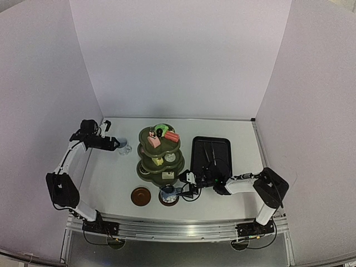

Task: Serve the afternoon tea

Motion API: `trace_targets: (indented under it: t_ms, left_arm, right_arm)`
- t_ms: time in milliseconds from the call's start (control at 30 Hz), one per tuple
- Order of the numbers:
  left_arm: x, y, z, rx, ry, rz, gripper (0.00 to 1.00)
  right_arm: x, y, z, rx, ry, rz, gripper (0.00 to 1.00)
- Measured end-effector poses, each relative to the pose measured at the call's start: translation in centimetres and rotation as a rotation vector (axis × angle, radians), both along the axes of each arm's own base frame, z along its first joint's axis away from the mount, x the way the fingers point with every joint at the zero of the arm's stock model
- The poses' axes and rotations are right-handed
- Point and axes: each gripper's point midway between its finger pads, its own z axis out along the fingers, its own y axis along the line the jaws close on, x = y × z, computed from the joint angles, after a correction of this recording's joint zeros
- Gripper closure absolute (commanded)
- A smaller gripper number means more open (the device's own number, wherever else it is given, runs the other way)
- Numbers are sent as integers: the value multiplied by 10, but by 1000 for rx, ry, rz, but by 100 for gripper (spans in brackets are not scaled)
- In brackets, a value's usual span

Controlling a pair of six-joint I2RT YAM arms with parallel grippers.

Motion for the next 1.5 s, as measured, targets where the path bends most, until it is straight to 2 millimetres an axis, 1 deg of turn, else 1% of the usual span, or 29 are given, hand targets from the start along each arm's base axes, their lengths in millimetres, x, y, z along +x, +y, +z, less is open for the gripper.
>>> trace_targets:
  t_ms: [33, 67, 100, 167, 233, 433, 533, 633, 700, 800, 867, 900, 967, 1033, 1133, 1267, 1300, 1400, 1500]
  left_arm:
    - [11, 5, 0, 35, 10, 7, 26]
    - [22, 10, 0, 68, 18, 13, 27]
    - [36, 15, -1, 103, 28, 23, 27]
    - [60, 26, -8, 167, 49, 39, 27]
    - [74, 34, -22, 223, 88, 41, 24]
    - [94, 52, -63, 364, 184, 4, 22]
    - [106, 55, -74, 404, 205, -18, 23]
    - [116, 54, -84, 420, 207, -37, 25]
    - [118, 51, -88, 424, 210, -49, 28]
    - [119, 41, -94, 431, 217, -81, 32]
    - [118, 35, -99, 433, 223, -99, 36]
    - [117, 32, -101, 434, 227, -106, 42]
    - [116, 28, -104, 434, 231, -117, 57]
    - [115, 25, -106, 433, 233, -121, 69]
    - [115, 26, -109, 428, 244, -113, 79]
    - [114, 25, -118, 416, 270, -101, 98]
    - [113, 25, -119, 407, 279, -92, 100]
    - [112, 19, -115, 360, 288, -77, 100]
    - [111, 19, -115, 339, 307, -33, 100]
  right_arm:
    - [0, -1, 5, 5, 6, -9, 11]
    - [1, -1, 9, 9, 13, -18, 11]
    - [2, -2, 14, 14, 22, -31, 11]
    - [3, -3, 24, 25, 37, -54, 11]
    - [5, -6, 33, 30, 54, -87, 10]
    - [12, -15, 51, 10, 143, -199, 8]
    - [15, -17, 59, 5, 171, -249, 7]
    - [12, -18, 65, 3, 179, -281, 7]
    - [9, -17, 66, 0, 182, -297, 7]
    - [8, -17, 67, -6, 192, -323, 7]
    - [8, -18, 67, -10, 194, -340, 7]
    - [9, -18, 67, -11, 195, -348, 7]
    - [10, -19, 68, -10, 194, -363, 7]
    - [11, -19, 69, -9, 194, -376, 7]
    - [12, -20, 70, -9, 193, -390, 7]
    - [11, -19, 69, -11, 194, -401, 7]
    - [11, -19, 69, -12, 194, -402, 7]
    - [10, -18, 68, -14, 194, -410, 7]
    - [9, -18, 68, -17, 192, -418, 7]
